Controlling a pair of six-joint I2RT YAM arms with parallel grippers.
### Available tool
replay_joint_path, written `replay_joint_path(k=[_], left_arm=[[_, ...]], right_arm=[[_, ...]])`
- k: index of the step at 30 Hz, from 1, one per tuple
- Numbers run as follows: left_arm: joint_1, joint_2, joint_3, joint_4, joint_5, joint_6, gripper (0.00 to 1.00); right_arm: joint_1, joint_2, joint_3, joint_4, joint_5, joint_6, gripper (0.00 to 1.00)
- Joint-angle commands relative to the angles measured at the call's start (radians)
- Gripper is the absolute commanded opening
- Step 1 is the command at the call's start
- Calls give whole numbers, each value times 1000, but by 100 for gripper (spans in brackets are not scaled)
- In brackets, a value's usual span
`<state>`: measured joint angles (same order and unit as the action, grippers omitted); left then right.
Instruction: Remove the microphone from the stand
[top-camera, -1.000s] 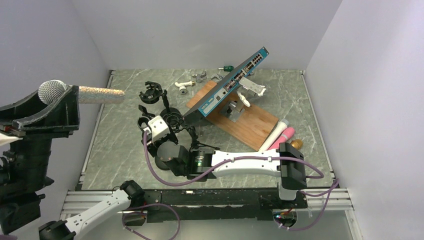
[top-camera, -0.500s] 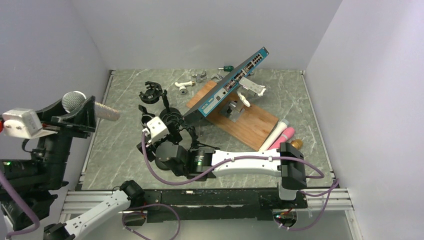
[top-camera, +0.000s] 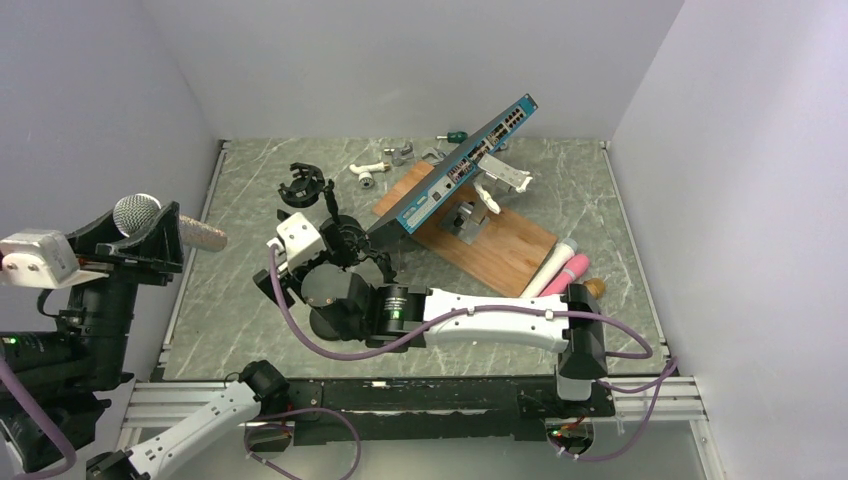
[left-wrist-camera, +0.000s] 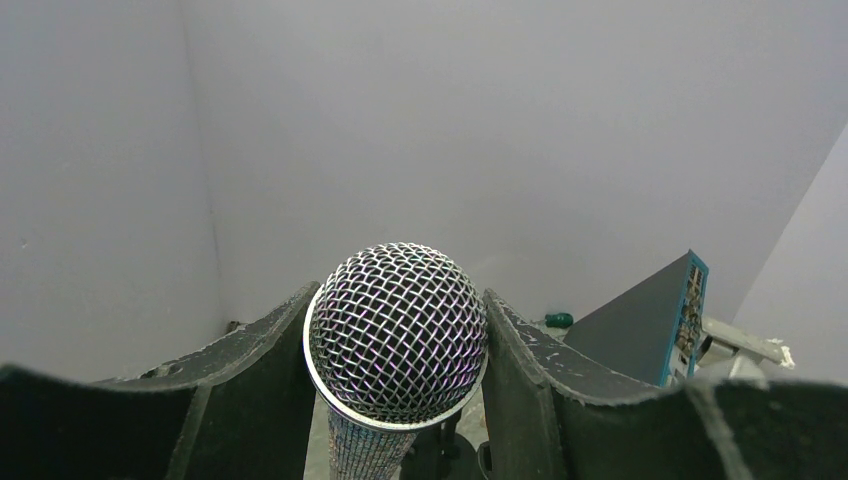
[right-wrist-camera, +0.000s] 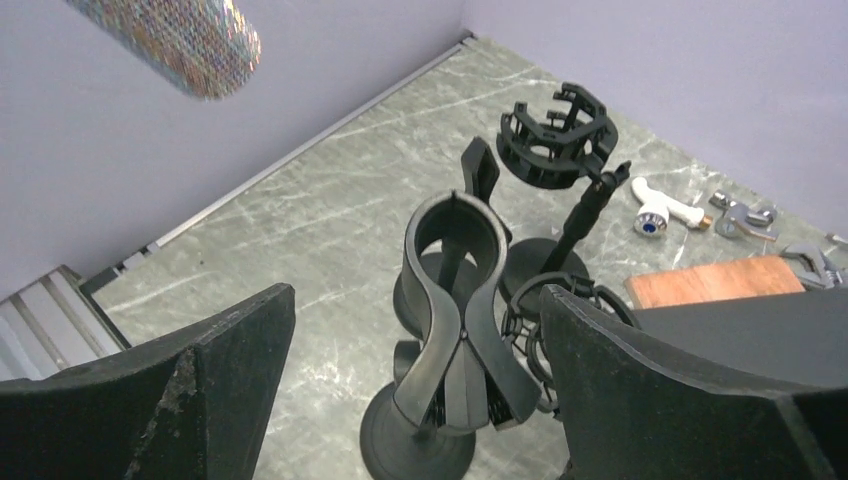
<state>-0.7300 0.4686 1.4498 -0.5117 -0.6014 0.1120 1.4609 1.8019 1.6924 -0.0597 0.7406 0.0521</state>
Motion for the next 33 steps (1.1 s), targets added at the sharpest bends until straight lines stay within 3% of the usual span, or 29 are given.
replay_joint_path(k=[1,7,13,17,22,33], left_arm=[[-3,-11,2,9,-13,8,0],[-2,-13,3,1,-13,12,0],[-2,-13,-14,13,-7,16,0],[-2,-8,-12,14,-2,18,0],[-2,-5,-11,17,-1,25,0],[-2,-5,-16,16,-4,28,0]], right_arm=[[-15,22,92,-8,5,-43,89],[-51,7,84,5,-81,-23,50],[-59,13,72,22,-149,-34,42],[-62,39,93,12,-129,-43,26],[-74,56,104,8,-117,-43,16],[-88,61,115,10,-122,-43,9]])
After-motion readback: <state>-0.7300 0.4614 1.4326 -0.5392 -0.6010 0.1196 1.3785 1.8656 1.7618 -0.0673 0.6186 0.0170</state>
